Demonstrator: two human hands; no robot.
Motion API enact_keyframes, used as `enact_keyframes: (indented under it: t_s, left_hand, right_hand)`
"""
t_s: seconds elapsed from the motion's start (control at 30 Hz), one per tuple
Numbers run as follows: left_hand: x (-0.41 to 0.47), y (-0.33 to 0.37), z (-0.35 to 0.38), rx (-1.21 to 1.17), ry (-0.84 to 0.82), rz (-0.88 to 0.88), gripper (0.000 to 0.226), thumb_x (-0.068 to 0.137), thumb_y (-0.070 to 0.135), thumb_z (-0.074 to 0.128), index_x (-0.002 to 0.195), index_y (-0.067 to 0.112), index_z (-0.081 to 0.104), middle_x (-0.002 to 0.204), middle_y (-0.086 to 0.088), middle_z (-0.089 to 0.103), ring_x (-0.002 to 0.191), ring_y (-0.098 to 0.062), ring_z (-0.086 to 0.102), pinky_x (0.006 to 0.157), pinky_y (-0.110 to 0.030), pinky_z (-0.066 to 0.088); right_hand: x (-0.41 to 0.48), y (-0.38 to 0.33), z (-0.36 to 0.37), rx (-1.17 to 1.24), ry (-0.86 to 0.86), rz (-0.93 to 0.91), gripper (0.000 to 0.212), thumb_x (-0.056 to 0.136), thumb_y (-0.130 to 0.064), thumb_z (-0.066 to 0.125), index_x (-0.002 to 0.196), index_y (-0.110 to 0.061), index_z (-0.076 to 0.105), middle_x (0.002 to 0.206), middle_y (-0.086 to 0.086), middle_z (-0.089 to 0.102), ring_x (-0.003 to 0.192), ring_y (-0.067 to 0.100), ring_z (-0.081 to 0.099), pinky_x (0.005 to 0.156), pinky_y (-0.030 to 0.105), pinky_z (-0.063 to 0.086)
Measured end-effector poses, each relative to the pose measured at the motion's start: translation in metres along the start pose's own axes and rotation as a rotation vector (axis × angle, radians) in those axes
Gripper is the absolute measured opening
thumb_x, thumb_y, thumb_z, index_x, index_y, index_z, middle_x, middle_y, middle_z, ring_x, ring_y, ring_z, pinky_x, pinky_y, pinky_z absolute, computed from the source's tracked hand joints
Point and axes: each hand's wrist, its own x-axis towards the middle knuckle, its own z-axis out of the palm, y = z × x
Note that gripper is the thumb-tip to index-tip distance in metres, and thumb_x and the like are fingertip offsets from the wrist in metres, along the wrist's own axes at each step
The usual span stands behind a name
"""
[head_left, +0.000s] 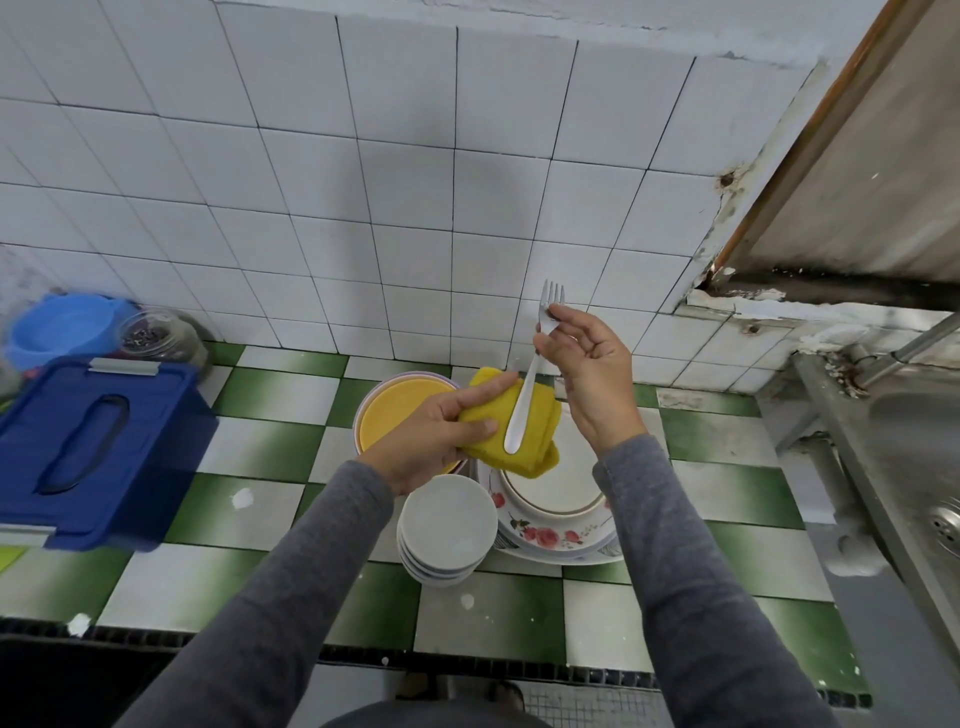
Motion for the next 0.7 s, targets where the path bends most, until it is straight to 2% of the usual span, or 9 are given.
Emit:
enact_keyframes:
  t_s: [0.13, 0.2, 0.3, 0.43, 0.53, 0.63, 0.7]
  left_hand:
    - [0.002, 0.004, -0.002, -0.083, 0.03, 0.016, 0.05, 0.087, 0.014, 0.063, 0.131, 0.036, 0.057, 0.141, 0.0, 0.049, 0.124, -0.028, 0.054, 0.091, -0.035, 0.056]
    - [0.001, 0.004, -0.001, -0.012, -0.02, -0.006, 0.048, 0.093, 0.008, 0.059, 0.131, 0.038, 0.055, 0.137, 0.004, 0.051, 0.12, -0.025, 0.056, 0.088, -0.032, 0.056]
    - [-0.002, 0.002, 0.001, 0.066, -0.046, -0.037, 0.047, 0.097, 0.006, 0.056, 0.129, 0.041, 0.056, 0.138, 0.006, 0.05, 0.12, -0.026, 0.055, 0.092, -0.034, 0.057]
    - [-0.001, 0.004, 0.004, -0.012, 0.004, -0.006, 0.047, 0.097, 0.002, 0.054, 0.127, 0.038, 0.057, 0.137, 0.006, 0.05, 0.119, -0.023, 0.055, 0.092, -0.032, 0.056]
    - [-0.002, 0.005, 0.003, -0.015, -0.027, -0.009, 0.048, 0.097, 0.003, 0.053, 0.13, 0.037, 0.055, 0.139, 0.004, 0.05, 0.121, -0.025, 0.055, 0.092, -0.033, 0.056]
    - [-0.005, 0.004, 0.004, 0.019, -0.075, -0.061, 0.046, 0.097, 0.005, 0.055, 0.128, 0.039, 0.056, 0.136, 0.006, 0.05, 0.118, -0.024, 0.057, 0.085, -0.03, 0.057]
    - [-0.005, 0.004, 0.004, 0.009, -0.073, -0.059, 0.047, 0.094, 0.008, 0.057, 0.129, 0.039, 0.056, 0.138, 0.005, 0.05, 0.119, -0.026, 0.056, 0.086, -0.031, 0.057]
  right_hand:
    - [-0.006, 0.003, 0.002, -0.012, -0.05, 0.003, 0.037, 0.08, 0.014, 0.071, 0.109, -0.009, 0.068, 0.102, 0.005, 0.072, 0.092, 0.013, 0.068, 0.082, 0.025, 0.056]
    - [-0.004, 0.002, 0.002, -0.008, -0.029, -0.01, 0.037, 0.08, 0.015, 0.07, 0.107, -0.01, 0.069, 0.1, 0.002, 0.073, 0.091, 0.011, 0.069, 0.08, 0.022, 0.055]
    - [0.002, -0.003, 0.0, 0.014, 0.024, -0.024, 0.037, 0.081, 0.016, 0.069, 0.107, -0.011, 0.069, 0.099, -0.001, 0.072, 0.092, 0.01, 0.069, 0.083, 0.023, 0.055]
    - [0.0, -0.003, -0.002, 0.005, 0.017, -0.03, 0.037, 0.081, 0.015, 0.07, 0.109, -0.009, 0.068, 0.092, -0.004, 0.071, 0.088, 0.008, 0.067, 0.085, 0.024, 0.055]
    - [-0.003, 0.0, 0.001, -0.024, 0.001, -0.023, 0.036, 0.081, 0.015, 0.069, 0.11, -0.007, 0.068, 0.086, -0.009, 0.072, 0.085, 0.005, 0.067, 0.082, 0.023, 0.055]
    - [0.0, -0.004, 0.003, -0.004, 0.018, -0.031, 0.035, 0.083, 0.014, 0.069, 0.111, -0.007, 0.068, 0.092, -0.004, 0.071, 0.092, 0.011, 0.066, 0.084, 0.023, 0.054]
    - [0.001, -0.008, 0.002, 0.009, 0.032, -0.038, 0.035, 0.083, 0.013, 0.069, 0.109, -0.012, 0.069, 0.101, 0.001, 0.072, 0.098, 0.015, 0.066, 0.087, 0.025, 0.055]
